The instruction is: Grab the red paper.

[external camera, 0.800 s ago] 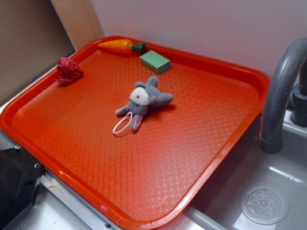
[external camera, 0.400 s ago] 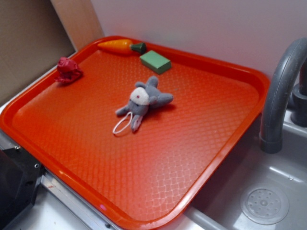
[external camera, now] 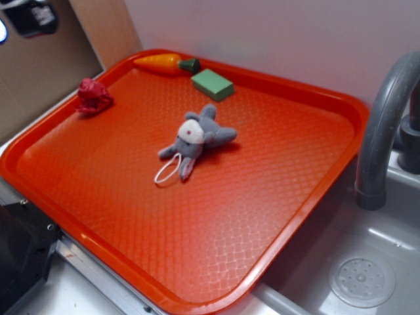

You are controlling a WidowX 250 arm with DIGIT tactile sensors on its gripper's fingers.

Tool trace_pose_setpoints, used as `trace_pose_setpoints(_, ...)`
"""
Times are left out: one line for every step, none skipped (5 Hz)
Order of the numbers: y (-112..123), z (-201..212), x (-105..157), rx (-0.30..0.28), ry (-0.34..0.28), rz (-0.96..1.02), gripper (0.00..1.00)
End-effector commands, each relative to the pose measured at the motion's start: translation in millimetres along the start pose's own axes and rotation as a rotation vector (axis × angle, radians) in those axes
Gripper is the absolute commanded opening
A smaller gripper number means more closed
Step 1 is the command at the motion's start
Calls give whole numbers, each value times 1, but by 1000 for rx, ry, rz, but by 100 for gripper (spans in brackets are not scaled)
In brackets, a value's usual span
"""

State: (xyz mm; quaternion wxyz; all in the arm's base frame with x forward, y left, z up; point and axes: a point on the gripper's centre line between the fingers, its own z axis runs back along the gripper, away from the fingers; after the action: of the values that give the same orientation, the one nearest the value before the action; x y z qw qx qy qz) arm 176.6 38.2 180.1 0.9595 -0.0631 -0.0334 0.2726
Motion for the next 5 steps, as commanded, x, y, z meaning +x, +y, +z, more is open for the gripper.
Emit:
trace_pose_setpoints(52, -40, 61, 51, -95, 356, 100)
trace_pose_setpoints(65, -72, 85, 127, -128, 404, 100)
trace_pose_setpoints(74, -90, 98, 178, -146, 436, 100)
trace_pose_setpoints(77, -101, 113, 190, -166, 477, 100)
trace_pose_setpoints(78, -109, 124, 213, -168, 489, 100)
